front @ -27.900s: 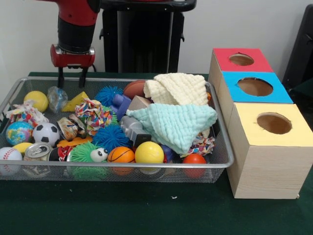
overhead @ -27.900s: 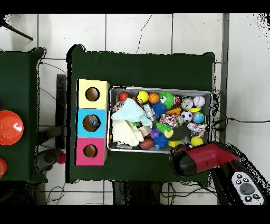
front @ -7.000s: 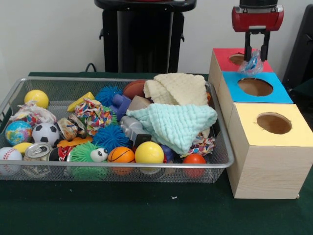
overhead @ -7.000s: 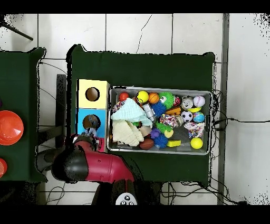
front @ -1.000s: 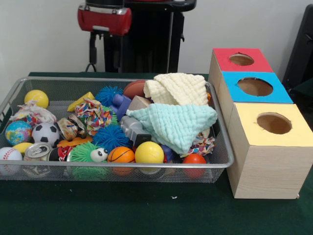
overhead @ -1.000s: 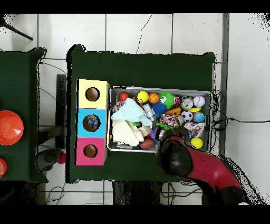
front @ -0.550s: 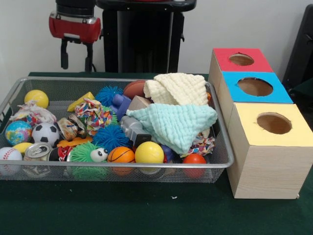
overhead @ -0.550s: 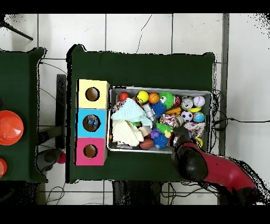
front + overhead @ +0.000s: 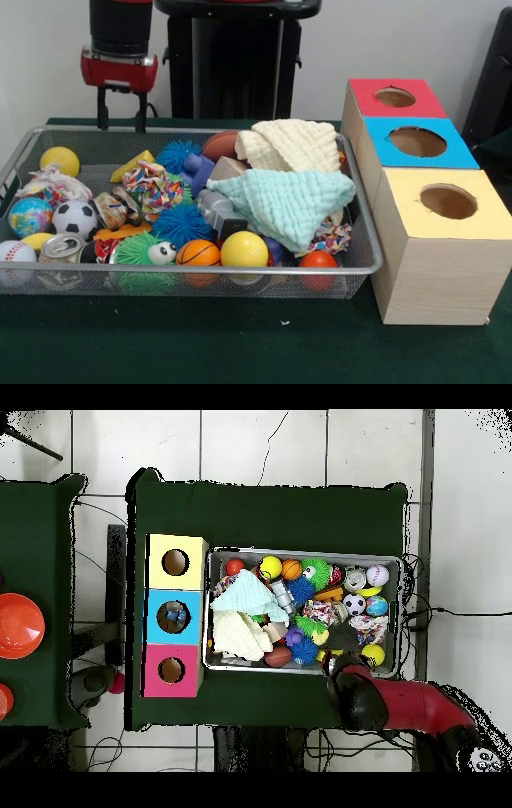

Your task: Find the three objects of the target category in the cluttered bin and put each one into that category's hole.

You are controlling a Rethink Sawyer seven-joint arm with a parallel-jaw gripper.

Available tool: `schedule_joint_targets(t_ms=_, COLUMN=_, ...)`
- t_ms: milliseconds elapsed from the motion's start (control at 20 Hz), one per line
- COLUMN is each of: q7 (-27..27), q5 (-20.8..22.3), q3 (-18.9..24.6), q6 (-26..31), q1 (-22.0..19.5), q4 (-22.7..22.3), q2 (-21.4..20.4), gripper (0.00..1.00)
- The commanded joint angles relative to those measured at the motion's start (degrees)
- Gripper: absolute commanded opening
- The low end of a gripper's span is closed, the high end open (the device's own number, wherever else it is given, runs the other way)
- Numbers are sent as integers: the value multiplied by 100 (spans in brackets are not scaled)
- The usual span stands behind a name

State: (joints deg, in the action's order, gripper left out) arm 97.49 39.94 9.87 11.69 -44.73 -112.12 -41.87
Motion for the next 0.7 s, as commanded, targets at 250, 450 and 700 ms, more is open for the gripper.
schedule_joint_targets(t_ms=250, q7=593, q5=1053, q3=-994, q6=-1789, q1=432, q4=405, q2=1262, gripper=100)
schedule_joint_targets(t_ms=450, q7=683, q5=933, q3=-1282, q6=-2911, q1=155, q4=126, q2=1579, gripper=100)
schedule_joint_targets(t_ms=700, q7=594, q5=789, q3=-1362, q6=-4226, q1=-171, q4=120, q2=2055, gripper=100)
